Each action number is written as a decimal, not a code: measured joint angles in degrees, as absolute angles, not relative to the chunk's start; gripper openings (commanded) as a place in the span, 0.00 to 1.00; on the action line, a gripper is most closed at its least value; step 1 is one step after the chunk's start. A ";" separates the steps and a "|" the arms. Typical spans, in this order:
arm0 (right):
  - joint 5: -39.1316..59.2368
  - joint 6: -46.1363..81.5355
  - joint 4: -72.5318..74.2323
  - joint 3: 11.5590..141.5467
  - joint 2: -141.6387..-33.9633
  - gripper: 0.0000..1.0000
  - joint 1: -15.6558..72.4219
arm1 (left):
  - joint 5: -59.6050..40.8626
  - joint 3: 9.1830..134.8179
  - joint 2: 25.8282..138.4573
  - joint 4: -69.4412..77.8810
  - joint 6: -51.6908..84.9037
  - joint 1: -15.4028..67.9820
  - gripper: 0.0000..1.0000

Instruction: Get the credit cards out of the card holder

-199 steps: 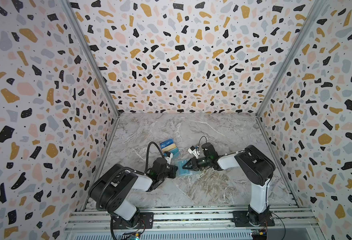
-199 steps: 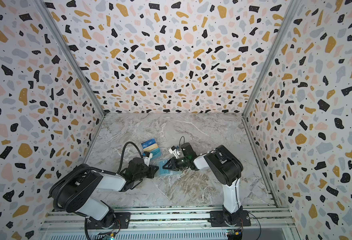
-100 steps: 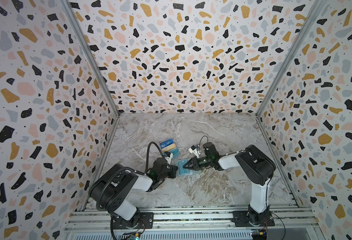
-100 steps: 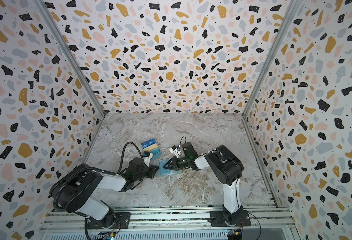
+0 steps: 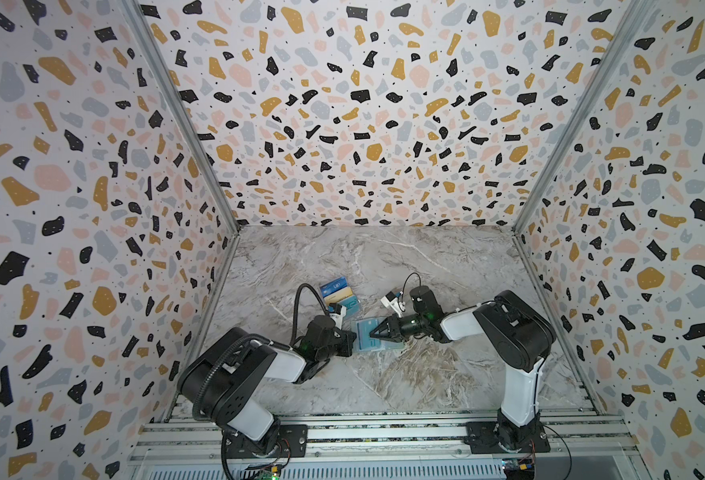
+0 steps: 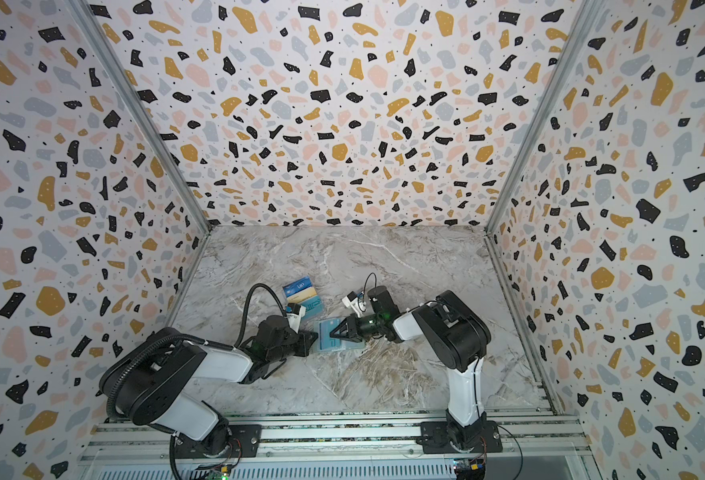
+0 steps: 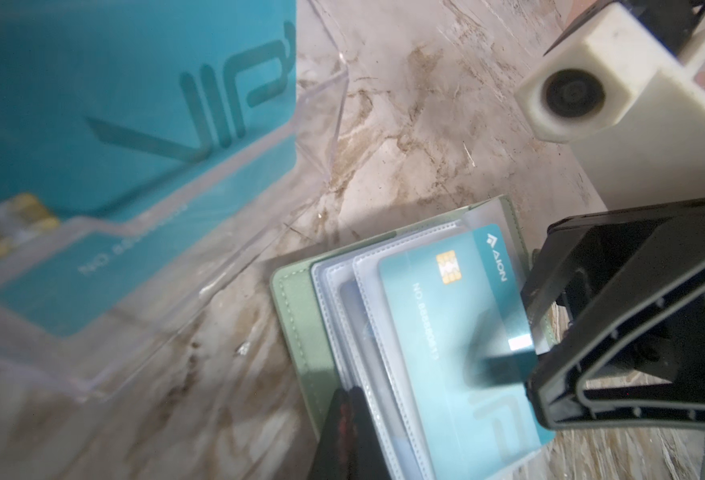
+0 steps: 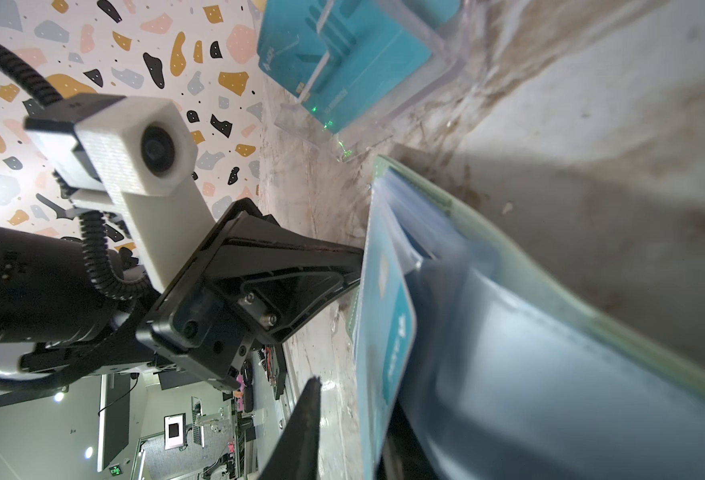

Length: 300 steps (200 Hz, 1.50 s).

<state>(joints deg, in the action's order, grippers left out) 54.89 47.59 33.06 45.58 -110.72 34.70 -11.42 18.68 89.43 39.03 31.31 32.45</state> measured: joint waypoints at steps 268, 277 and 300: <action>52.58 44.03 26.48 41.98 -104.97 0.11 31.31 | -10.98 18.11 89.43 40.12 32.18 32.58 0.00; 52.14 43.16 24.97 42.35 -104.68 0.11 31.20 | -10.92 17.91 89.43 40.42 32.18 32.58 0.00; 51.27 40.99 21.58 42.89 -103.96 0.08 30.68 | -10.85 17.80 89.43 40.71 32.21 32.60 0.00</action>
